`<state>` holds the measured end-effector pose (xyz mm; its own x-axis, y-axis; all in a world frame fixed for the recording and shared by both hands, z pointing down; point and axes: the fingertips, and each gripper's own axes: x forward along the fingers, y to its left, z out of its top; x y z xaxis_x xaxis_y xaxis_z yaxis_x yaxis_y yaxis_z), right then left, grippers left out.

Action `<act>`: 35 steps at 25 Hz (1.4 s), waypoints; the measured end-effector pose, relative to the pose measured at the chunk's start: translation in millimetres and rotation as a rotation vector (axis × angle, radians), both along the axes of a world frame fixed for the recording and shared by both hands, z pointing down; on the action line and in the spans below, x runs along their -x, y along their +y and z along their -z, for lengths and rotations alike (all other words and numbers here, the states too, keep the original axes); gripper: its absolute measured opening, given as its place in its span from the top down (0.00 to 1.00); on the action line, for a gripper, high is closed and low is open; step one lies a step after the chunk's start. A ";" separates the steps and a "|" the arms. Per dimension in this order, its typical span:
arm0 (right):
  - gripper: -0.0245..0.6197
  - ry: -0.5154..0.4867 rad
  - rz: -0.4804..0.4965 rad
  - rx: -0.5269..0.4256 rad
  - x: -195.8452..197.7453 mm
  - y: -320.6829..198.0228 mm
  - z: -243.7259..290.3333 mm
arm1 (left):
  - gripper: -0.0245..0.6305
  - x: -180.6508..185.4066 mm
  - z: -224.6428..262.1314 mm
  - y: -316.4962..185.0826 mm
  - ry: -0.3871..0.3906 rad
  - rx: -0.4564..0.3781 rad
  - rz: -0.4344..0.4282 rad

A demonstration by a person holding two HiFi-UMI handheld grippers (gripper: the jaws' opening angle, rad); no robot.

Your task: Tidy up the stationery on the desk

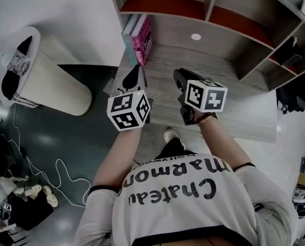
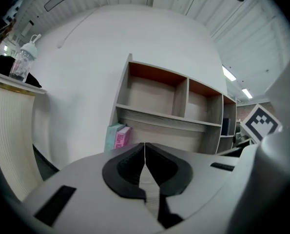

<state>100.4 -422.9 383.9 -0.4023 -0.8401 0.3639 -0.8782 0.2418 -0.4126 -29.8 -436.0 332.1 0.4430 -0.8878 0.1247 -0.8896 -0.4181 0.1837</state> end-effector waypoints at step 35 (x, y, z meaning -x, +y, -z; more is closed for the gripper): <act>0.94 0.220 -0.038 -0.255 -13.0 59.3 47.1 | 0.93 -2.1 13.5 58.5 -0.006 -0.032 -0.029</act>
